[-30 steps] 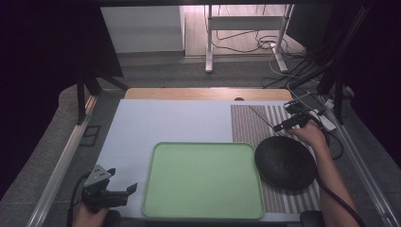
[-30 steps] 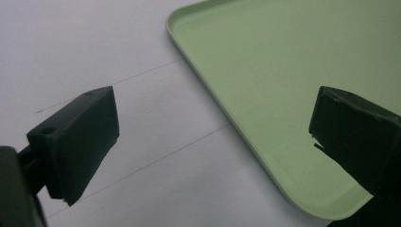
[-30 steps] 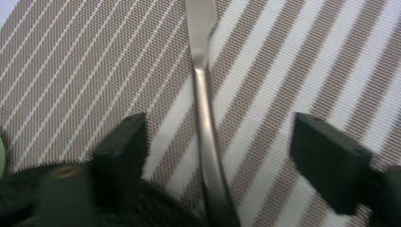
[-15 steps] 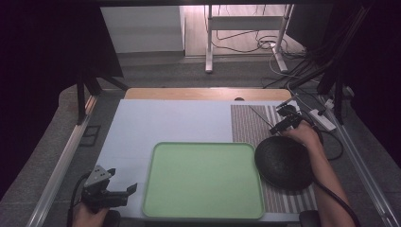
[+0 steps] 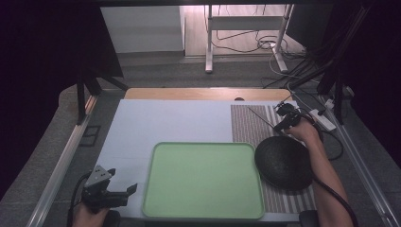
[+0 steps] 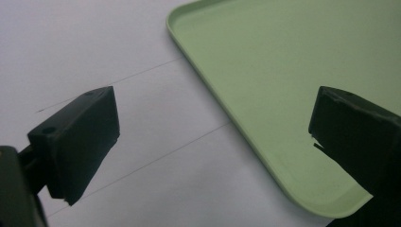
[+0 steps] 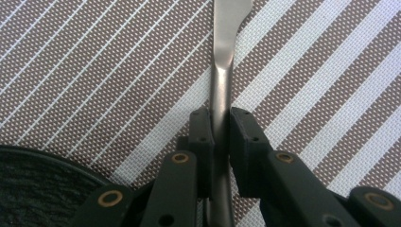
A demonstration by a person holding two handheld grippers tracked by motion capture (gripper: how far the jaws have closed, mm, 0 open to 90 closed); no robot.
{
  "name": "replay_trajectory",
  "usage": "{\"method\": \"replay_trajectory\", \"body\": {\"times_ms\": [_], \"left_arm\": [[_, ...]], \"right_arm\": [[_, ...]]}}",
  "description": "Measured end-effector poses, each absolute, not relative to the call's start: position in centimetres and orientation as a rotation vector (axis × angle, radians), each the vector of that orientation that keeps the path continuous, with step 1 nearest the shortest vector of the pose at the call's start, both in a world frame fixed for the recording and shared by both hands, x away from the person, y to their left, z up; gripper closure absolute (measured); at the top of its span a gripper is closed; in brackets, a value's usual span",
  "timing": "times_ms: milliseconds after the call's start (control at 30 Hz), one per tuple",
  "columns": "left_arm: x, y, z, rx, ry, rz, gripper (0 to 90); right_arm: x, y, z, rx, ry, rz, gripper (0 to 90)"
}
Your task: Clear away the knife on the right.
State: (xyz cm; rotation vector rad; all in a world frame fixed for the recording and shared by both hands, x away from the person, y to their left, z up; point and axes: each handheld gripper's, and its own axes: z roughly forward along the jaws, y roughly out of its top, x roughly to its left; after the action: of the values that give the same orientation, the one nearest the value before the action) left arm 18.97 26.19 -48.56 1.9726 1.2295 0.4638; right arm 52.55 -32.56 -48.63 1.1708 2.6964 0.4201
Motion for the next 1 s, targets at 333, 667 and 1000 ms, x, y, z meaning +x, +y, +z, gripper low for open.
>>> {"method": "replay_trajectory", "body": {"times_ms": [333,667,1000], "left_arm": [[19.0,26.2,-48.5,1.975,1.228,0.465,3.5],[19.0,26.1,-48.5,1.974,1.226,0.468,3.6],[18.9,26.2,-48.5,1.973,1.225,0.466,3.5]], "right_arm": [[52.3,-33.2,-48.2,1.128,2.659,0.444,79.9],[51.8,-34.4,-47.1,1.182,2.608,0.554,79.9],[49.4,-33.6,-45.9,1.217,2.583,0.683,79.9]]}}
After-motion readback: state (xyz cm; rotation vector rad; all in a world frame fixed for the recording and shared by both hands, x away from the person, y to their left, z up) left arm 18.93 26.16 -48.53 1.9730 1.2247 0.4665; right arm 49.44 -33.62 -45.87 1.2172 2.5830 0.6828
